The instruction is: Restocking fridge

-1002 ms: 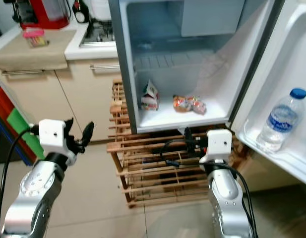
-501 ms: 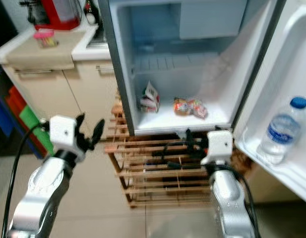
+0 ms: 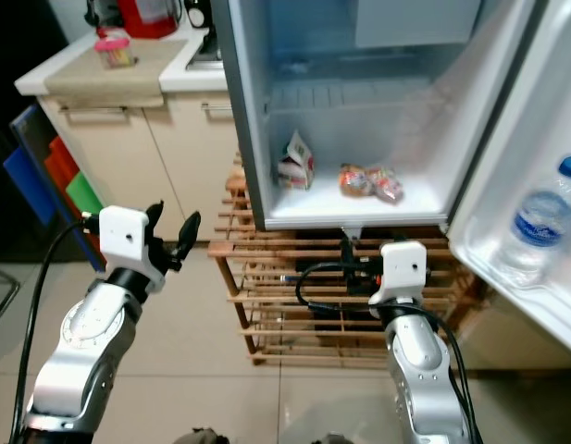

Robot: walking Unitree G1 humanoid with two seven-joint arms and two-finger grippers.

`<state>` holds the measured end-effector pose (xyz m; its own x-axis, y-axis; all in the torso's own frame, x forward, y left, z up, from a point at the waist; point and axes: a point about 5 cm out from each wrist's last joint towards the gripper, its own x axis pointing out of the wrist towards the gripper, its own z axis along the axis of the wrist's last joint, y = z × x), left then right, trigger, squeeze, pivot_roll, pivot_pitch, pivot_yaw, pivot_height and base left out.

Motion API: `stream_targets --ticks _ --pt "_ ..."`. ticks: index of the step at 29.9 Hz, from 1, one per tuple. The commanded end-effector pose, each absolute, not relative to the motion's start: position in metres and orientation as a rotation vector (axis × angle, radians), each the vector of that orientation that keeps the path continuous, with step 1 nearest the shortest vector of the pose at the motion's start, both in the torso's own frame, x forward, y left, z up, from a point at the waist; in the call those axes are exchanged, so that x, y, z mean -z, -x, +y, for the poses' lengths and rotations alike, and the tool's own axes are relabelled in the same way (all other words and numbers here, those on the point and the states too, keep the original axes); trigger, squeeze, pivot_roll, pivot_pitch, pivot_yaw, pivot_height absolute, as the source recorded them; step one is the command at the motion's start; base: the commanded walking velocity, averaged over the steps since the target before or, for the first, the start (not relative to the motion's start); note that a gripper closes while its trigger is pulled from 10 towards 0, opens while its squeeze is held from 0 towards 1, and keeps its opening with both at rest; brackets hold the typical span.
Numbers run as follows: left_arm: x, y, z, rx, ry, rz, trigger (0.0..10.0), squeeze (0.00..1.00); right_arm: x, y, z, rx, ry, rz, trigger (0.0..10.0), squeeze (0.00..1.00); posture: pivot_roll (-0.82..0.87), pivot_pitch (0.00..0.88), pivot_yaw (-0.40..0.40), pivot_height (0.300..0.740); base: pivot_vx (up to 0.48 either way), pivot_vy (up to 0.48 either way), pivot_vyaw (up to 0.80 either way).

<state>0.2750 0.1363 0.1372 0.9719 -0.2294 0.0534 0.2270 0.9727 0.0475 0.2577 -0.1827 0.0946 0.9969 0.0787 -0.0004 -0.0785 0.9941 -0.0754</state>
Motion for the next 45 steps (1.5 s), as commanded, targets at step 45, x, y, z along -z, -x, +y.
stream_targets --ticks 45 --pt "-0.098 -0.294 0.199 0.023 -0.056 0.199 10.0 0.00 -0.020 -0.197 -0.205 -0.158 0.183 0.394 10.0 0.22 -0.13 0.000 0.079 0.740 -0.005 -0.288 0.00"
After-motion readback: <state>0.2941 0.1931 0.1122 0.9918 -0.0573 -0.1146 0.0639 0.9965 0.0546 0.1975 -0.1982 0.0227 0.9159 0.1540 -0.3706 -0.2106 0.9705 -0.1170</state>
